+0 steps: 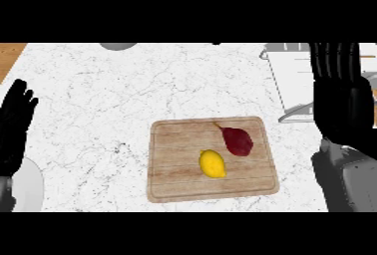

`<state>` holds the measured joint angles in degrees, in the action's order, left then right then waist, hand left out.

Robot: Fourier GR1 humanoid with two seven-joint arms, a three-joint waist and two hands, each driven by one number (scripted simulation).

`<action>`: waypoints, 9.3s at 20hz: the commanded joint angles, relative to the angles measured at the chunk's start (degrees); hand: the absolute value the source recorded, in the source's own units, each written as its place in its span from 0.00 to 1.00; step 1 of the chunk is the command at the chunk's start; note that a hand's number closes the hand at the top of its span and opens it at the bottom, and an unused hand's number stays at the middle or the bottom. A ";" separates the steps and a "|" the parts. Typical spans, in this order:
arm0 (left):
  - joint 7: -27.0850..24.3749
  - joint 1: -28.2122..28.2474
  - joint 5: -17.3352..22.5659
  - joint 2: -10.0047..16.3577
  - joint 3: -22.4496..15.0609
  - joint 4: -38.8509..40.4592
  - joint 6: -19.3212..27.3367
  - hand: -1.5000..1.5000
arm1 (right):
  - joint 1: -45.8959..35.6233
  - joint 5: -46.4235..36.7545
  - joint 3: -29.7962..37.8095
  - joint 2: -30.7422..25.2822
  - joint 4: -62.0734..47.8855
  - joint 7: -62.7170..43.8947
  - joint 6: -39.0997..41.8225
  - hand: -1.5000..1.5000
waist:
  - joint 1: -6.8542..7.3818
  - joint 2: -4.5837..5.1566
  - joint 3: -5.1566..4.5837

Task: Pick the lemon from the cutting board and place it in the tiered basket

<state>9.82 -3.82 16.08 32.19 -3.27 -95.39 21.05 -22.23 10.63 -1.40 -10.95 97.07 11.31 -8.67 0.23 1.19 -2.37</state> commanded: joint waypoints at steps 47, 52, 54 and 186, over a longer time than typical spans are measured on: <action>-9.01 -5.98 -11.42 -17.08 -13.77 6.24 1.31 0.50 | -15.89 -18.47 -14.73 -19.79 11.49 -1.06 73.24 0.00 | 0.06 -1.09 2.43; -8.72 -6.51 -12.58 -18.77 -13.92 7.13 1.59 0.50 | -15.00 -25.26 -21.61 -20.87 12.65 -1.67 71.86 0.00 | 0.10 -1.10 2.42; -10.21 -1.94 -12.96 -18.45 -14.63 5.03 1.14 0.50 | -16.13 -25.81 -21.29 -22.01 11.13 -1.44 72.07 0.00 | 0.35 -1.18 2.40; -8.13 -5.61 -24.35 -28.69 -3.41 6.07 -10.48 0.50 | -33.27 -97.28 22.33 -6.90 -43.15 -93.31 23.19 1.00 | 3.80 -0.34 1.44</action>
<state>1.62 -8.77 -8.06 3.95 -5.24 -89.08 11.37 -48.23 -81.58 18.70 -16.31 54.26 -63.32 12.90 1.34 0.86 -0.91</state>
